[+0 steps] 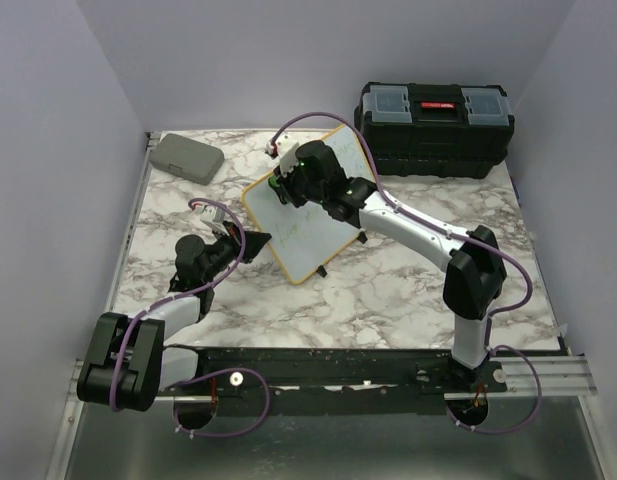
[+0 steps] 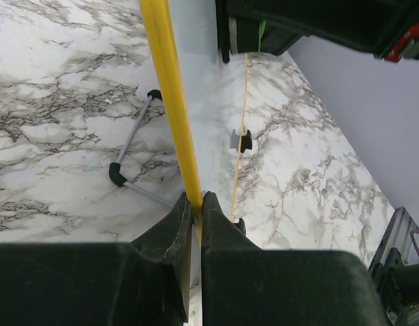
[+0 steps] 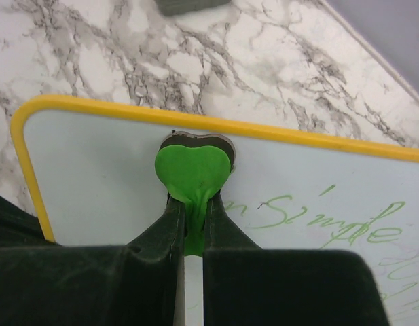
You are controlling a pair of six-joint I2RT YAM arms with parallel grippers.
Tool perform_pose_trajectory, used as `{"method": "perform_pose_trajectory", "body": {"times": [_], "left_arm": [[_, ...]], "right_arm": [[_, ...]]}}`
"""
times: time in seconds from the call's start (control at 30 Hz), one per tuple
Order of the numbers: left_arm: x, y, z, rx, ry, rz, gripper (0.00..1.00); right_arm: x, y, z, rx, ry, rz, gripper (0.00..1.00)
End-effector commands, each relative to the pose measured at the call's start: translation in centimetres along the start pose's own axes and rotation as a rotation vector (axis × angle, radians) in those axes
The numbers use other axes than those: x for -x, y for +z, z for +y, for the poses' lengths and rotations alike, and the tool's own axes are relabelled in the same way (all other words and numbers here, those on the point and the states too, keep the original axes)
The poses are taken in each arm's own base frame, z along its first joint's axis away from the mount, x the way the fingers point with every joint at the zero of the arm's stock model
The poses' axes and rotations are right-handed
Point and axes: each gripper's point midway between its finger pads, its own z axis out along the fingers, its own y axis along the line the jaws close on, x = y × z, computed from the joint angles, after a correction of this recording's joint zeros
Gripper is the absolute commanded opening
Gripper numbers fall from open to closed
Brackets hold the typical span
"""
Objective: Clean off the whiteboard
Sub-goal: Erase the whiteboard at the whiteboard stand.
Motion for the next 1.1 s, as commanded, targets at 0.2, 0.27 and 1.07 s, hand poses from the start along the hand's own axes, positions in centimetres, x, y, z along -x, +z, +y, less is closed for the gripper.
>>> {"method": "perform_pose_trajectory", "body": {"times": [0.2, 0.27, 1.07], "left_arm": [[-0.2, 0.1, -1.5, -0.084, 0.080, 0.025, 0.00], [-0.1, 0.2, -1.5, -0.084, 0.081, 0.024, 0.00], [-0.1, 0.2, -1.6, -0.086, 0.085, 0.029, 0.00]], "right_arm": [[-4.7, -0.4, 2.5, 0.195, -0.104, 0.112, 0.01], [-5.7, -0.9, 3.2, 0.239, -0.126, 0.130, 0.01], [-4.9, 0.3, 3.4, 0.116, -0.145, 0.131, 0.01]]}}
